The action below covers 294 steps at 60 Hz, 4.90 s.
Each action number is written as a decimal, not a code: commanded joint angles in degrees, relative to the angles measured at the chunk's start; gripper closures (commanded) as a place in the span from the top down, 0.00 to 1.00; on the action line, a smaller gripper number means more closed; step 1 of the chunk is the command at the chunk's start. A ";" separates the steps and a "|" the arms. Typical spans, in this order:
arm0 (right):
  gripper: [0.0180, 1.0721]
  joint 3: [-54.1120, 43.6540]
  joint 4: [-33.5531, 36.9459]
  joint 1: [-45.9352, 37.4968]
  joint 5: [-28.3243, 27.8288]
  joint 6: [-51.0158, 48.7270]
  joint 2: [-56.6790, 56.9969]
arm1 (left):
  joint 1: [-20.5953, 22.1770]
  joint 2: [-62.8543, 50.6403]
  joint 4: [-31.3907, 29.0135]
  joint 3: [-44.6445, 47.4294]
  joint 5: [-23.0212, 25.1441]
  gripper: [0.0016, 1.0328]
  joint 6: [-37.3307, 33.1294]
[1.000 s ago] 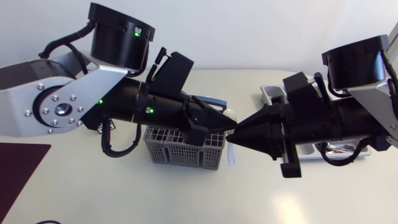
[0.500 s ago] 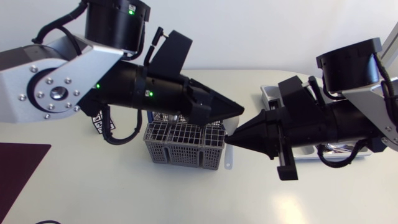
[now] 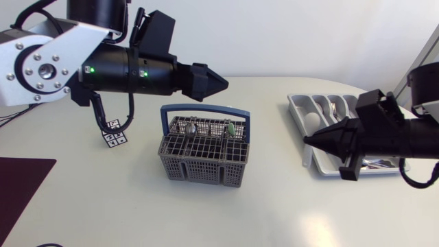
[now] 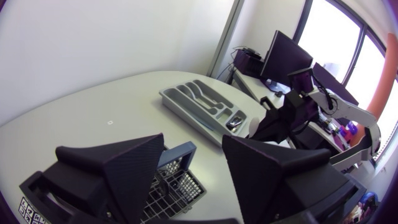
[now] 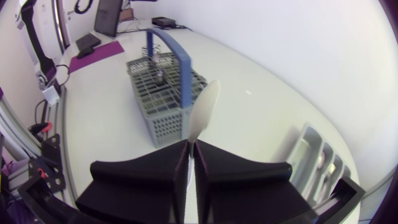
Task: Transfer all utensils from the basket to the drawer tray.
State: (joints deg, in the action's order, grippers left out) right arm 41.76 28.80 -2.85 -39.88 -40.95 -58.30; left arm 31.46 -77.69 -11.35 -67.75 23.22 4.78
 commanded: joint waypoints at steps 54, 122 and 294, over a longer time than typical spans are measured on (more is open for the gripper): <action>0.06 0.25 -36.00 -40.39 6.57 -33.49 -34.60 | 6.24 -4.22 -5.61 5.26 -18.30 0.66 -5.65; 0.84 -4.58 -30.64 -42.32 9.20 -29.72 -21.41 | 12.39 -6.68 -8.42 2.71 -24.45 0.64 -3.02; 0.84 -7.39 -6.12 -3.48 7.53 1.05 8.65 | 7.21 8.87 10.04 10.70 -3.45 0.04 7.70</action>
State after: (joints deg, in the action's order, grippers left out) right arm 31.16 20.56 -8.47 -30.26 -43.38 -50.41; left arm 40.29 -68.88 0.21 -55.27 15.84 9.85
